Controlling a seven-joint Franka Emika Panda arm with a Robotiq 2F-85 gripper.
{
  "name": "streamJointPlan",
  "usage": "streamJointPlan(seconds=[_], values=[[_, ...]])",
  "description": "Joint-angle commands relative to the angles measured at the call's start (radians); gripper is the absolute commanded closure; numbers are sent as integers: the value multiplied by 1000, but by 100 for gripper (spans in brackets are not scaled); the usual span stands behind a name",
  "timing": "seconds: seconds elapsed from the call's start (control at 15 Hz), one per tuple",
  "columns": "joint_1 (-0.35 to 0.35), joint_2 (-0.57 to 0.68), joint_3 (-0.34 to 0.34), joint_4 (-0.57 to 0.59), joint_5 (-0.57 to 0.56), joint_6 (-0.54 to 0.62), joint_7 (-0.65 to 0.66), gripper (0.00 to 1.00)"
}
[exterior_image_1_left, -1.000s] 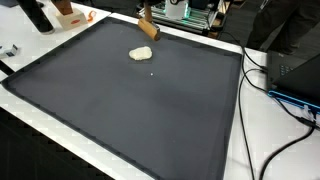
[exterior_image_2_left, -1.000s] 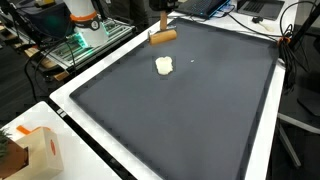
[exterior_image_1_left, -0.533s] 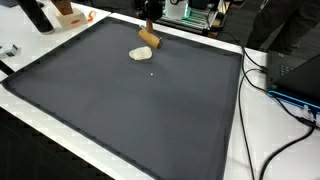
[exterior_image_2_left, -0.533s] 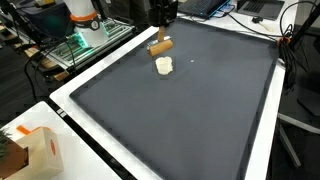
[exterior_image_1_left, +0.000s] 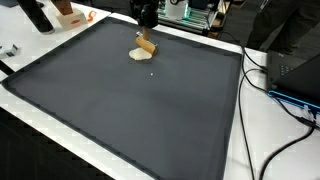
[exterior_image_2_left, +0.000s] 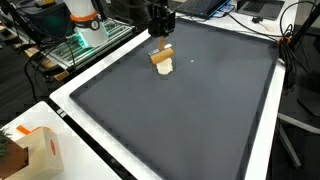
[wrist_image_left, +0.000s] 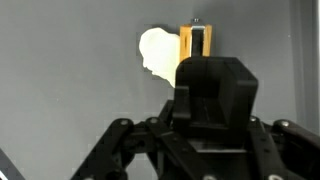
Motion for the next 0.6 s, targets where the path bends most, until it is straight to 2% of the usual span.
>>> streamJointPlan(seconds=[0.0, 0.53], values=[[-17, 7, 4, -28, 31, 60, -28, 76], [-14, 42, 3, -10, 101, 5, -120, 76]])
